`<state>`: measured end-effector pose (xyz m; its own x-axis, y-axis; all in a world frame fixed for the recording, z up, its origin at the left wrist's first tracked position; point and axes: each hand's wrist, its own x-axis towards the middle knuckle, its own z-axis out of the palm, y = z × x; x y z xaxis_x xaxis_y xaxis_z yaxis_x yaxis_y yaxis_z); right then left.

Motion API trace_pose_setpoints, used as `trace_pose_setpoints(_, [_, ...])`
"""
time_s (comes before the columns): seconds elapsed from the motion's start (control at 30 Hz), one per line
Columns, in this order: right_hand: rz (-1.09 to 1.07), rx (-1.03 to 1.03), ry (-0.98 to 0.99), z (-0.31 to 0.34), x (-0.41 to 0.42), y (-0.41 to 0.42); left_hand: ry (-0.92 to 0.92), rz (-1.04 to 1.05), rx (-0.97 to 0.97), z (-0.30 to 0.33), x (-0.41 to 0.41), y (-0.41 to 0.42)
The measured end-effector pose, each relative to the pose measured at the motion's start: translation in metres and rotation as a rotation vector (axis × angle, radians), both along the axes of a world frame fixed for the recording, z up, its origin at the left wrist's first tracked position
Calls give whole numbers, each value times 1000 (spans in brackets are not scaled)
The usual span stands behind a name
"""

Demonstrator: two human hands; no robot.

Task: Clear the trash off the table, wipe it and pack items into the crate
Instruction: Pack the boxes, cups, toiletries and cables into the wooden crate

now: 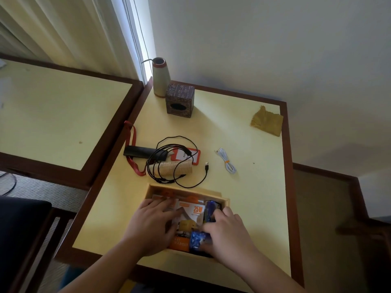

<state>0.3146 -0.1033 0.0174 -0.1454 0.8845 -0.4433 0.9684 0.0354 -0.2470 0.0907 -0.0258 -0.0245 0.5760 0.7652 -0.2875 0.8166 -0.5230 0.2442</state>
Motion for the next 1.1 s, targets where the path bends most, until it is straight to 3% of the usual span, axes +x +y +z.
trace_pose_setpoints(0.1, [-108, 57, 135, 11, 18, 14, -6, 4, 2, 1, 0, -1])
trace_pose_setpoints(0.27, [-506, 225, 322, 13, 68, 74, 13, 9, -1, 1, 2, -1])
trace_pose_setpoints(0.4, [-702, 185, 240, -39, 105, 137, -4, 7, 0, 0, 1, -1])
trace_pose_setpoints(0.53, [-710, 58, 75, -78, 113, 174, -9, 14, -3, -2, 1, 0])
trace_pose_setpoints(0.67, [-738, 76, 64, -100, 111, 183, -18, 16, -3, -3, 0, 1])
trace_pose_setpoints(0.9, [-1010, 248, 368, -43, 80, 131, -47, 9, 8, -3, -2, 0])
trace_pose_setpoints(1.0, [-921, 301, 456, 5, 46, 67, -52, 2, 12, -7, -3, 1])
trace_pose_setpoints(1.1, [-793, 187, 377, 25, 11, 8, -45, -19, 50, -8, -3, 2])
